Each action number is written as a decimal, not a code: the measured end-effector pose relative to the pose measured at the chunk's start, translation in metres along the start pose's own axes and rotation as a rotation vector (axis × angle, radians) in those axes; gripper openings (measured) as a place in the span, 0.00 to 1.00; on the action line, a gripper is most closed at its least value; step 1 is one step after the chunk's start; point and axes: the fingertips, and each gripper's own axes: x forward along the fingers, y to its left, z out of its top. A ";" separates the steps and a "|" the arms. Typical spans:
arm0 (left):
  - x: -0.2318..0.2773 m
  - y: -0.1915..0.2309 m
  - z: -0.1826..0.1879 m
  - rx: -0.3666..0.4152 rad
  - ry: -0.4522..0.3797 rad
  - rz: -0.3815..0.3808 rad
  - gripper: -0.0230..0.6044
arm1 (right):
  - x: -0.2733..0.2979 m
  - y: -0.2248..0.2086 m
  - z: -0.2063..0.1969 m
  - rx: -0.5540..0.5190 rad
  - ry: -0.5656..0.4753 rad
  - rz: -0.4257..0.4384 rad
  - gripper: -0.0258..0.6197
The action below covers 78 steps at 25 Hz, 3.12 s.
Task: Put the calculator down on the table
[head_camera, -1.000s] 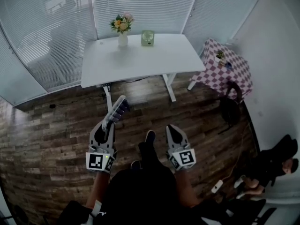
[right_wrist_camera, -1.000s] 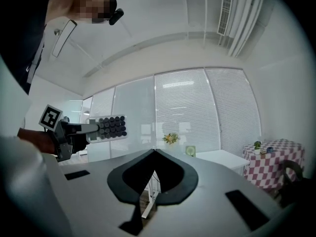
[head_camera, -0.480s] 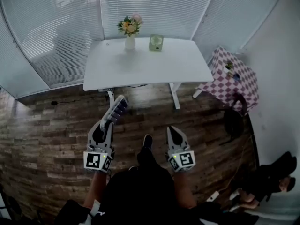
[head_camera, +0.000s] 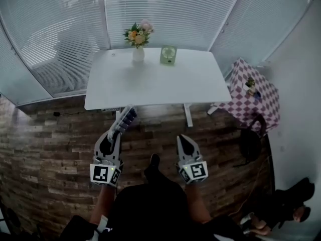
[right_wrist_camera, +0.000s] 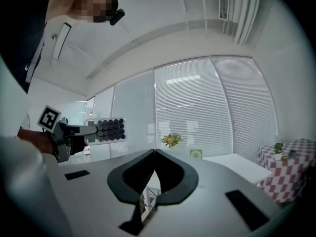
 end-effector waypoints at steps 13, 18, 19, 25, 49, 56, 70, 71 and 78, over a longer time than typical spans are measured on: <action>0.104 0.003 0.011 0.019 -0.003 0.071 0.20 | 0.090 -0.083 0.017 -0.028 0.001 0.067 0.05; 0.138 0.009 0.018 0.032 -0.016 0.109 0.20 | 0.121 -0.111 0.021 -0.038 0.001 0.098 0.05; 0.144 0.008 0.017 0.033 -0.017 0.113 0.20 | 0.126 -0.117 0.021 -0.034 0.001 0.100 0.05; 0.162 0.011 0.011 0.021 -0.014 0.142 0.20 | 0.153 -0.127 0.016 -0.035 0.009 0.144 0.05; 0.269 0.109 0.008 0.027 -0.024 0.116 0.20 | 0.295 -0.135 0.028 -0.054 0.009 0.133 0.05; 0.313 0.158 0.014 0.029 -0.018 0.089 0.20 | 0.356 -0.131 0.036 -0.044 0.009 0.132 0.05; 0.367 0.203 0.007 0.036 0.040 0.013 0.20 | 0.411 -0.135 0.036 -0.038 0.021 0.043 0.05; 0.370 0.205 0.006 0.037 0.042 0.013 0.20 | 0.414 -0.136 0.035 -0.038 0.030 0.040 0.05; 0.397 0.207 0.005 0.031 0.046 0.021 0.20 | 0.443 -0.157 0.038 -0.042 0.039 0.058 0.05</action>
